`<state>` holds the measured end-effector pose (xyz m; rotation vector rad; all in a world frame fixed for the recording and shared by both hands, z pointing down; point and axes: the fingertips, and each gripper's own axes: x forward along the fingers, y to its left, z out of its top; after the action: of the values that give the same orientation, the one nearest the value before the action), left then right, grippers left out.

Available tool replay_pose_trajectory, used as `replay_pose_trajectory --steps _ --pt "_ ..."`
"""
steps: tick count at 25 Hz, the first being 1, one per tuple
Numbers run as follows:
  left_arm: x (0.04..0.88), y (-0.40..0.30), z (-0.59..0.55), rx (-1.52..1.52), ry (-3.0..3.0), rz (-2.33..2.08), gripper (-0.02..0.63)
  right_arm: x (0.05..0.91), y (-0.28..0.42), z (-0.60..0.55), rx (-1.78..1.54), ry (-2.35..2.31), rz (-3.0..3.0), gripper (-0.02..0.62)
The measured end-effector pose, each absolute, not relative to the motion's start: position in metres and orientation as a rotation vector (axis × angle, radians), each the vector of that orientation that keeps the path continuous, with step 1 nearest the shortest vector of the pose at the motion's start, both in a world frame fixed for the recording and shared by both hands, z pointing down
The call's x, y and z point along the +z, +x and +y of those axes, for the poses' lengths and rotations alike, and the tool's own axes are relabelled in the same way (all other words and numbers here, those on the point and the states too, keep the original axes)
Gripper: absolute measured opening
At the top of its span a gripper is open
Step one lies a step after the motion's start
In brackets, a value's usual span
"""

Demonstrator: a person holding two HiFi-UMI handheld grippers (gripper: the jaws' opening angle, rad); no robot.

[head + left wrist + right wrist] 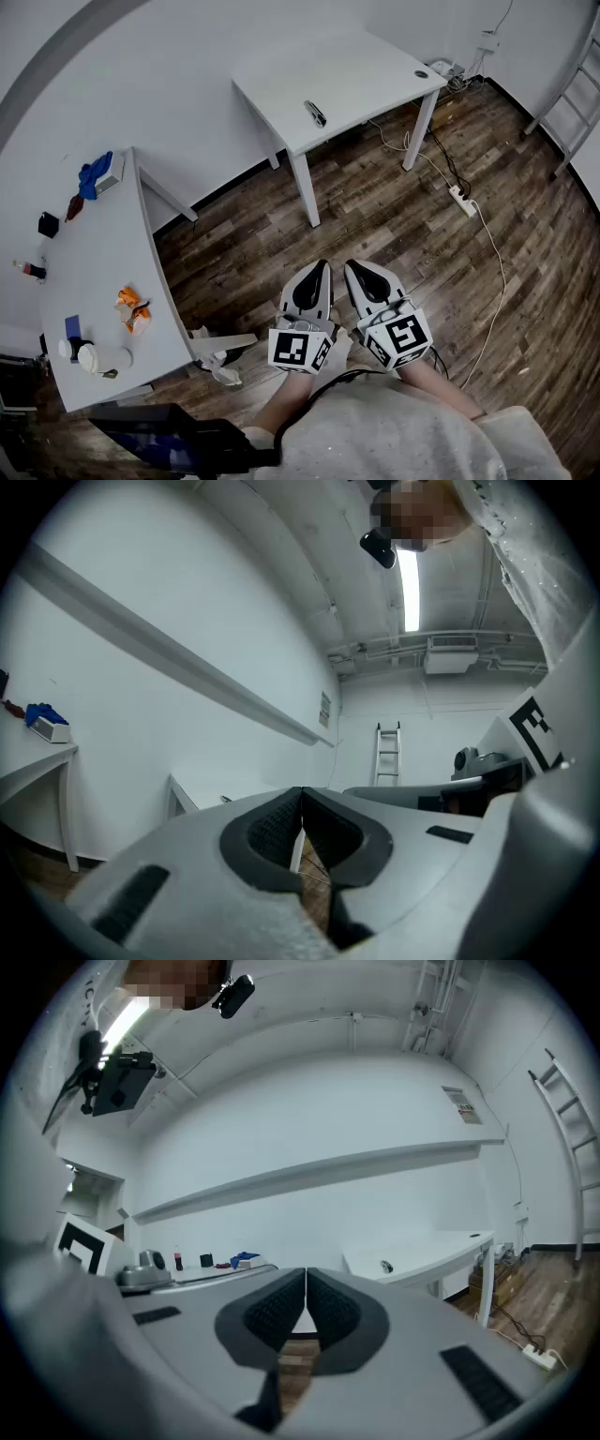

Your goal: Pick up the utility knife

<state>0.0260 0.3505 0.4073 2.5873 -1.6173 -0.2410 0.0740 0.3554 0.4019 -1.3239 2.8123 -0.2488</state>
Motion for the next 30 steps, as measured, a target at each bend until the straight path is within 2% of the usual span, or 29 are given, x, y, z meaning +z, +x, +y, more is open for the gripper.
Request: replay_pose_trajectory --steps 15,30 --pt "0.412 -0.007 0.247 -0.236 2.602 -1.571 0.008 0.402 0.045 0.252 -0.251 -1.435 2.755 0.008" --pt "0.414 -0.03 0.2 -0.264 2.588 -1.561 0.008 0.407 0.035 0.201 -0.281 -1.526 2.702 0.008"
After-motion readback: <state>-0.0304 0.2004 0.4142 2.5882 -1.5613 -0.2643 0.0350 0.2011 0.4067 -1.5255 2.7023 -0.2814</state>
